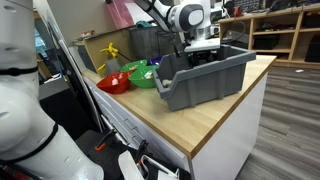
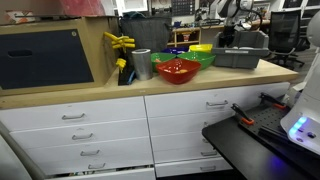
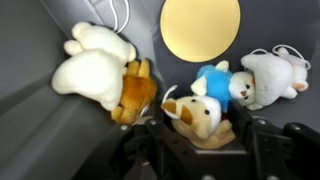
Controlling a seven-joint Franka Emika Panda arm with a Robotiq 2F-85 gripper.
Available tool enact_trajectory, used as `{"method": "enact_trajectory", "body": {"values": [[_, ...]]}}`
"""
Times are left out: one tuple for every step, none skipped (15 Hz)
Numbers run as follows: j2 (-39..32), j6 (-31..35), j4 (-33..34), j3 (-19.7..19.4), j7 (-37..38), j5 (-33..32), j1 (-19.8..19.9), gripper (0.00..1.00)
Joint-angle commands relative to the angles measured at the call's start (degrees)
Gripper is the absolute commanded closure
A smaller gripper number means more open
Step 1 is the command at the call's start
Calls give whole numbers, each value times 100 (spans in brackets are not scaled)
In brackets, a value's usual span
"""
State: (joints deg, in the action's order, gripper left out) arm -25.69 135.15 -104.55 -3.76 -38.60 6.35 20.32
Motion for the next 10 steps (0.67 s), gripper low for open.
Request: {"method": "enact_trajectory", "body": {"values": [[50,-225,262,50,-99,136,94,66],[68,-241,298,44,-91,126,98,73],[75,-252,335,33,-80,106,97,80],[103,-293,360,27,-70,90,93,87],[123,-315,376,24,-74,81,91,93],[161,-373,393,10,-43,51,73,98],[189,-433,409,6,-44,46,70,97],[222,-542,423,-12,-27,-7,44,96],[255,-681,435,-17,-30,-31,32,98],[298,-806,436,-22,-40,-52,16,96]]}}
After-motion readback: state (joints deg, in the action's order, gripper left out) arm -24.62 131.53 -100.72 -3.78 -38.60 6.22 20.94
